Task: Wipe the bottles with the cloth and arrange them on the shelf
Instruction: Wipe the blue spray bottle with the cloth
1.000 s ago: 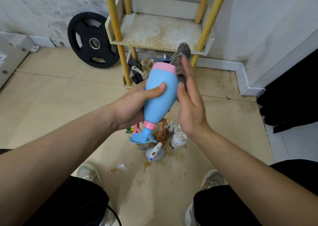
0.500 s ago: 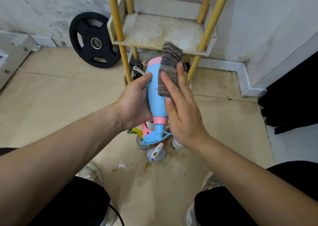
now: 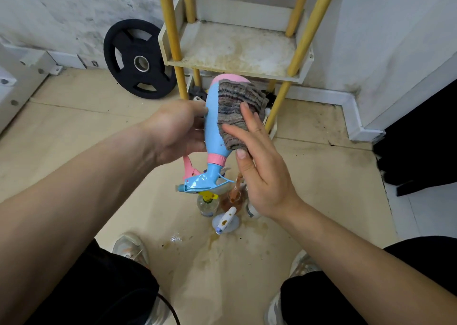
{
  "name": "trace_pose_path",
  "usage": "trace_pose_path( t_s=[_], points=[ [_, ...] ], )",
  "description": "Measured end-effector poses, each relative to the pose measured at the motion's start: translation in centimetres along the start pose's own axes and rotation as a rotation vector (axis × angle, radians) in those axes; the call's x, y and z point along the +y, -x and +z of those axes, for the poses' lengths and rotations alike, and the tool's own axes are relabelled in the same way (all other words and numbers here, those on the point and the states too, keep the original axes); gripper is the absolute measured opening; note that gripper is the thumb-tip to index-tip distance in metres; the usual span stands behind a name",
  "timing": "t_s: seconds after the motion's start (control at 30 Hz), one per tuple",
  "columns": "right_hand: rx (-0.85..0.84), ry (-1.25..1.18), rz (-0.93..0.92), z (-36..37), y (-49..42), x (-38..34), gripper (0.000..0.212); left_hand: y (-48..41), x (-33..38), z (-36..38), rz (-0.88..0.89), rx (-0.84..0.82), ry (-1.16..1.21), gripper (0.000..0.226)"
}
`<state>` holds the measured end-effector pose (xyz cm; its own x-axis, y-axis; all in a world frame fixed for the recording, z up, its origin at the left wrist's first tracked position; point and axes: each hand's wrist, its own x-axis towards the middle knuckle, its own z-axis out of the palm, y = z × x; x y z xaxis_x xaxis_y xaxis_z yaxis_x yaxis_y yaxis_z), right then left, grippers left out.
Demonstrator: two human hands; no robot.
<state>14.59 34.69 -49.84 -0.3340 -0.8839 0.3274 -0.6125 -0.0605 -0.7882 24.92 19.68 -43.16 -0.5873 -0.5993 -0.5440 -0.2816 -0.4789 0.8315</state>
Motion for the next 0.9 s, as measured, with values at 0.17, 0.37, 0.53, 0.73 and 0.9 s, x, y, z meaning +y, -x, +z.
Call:
trace_pose_path(
  t_s=[0.17,0.37,0.53,0.73,0.9],
  points=[
    [-0.018,0.120,-0.013,-0.4,-0.5,0.5,0.042,-0.2,-0.7,-0.1,-0.059,-0.006,-0.302,0.034],
    [0.081,-0.265,0.085,-0.3,-1.3,1.1,0.034,0.4,-1.0,0.2,-0.037,-0.017,-0.073,0.020],
    [0.261,-0.741,0.408,-1.8,-2.6,0.6,0.034,0.4,-1.5,-0.1,0.210,-0.050,-0.140,0.049],
    [0.254,-0.902,0.701,-1.6,-1.9,1.1,0.049,-0.2,-3.4,0.4,0.624,0.043,-0.874,0.070],
    [0.269,-0.962,0.772,-2.3,-2.5,0.7,0.040,-1.1,-3.6,-0.4,0.784,0.158,-0.993,0.070]
  ],
)
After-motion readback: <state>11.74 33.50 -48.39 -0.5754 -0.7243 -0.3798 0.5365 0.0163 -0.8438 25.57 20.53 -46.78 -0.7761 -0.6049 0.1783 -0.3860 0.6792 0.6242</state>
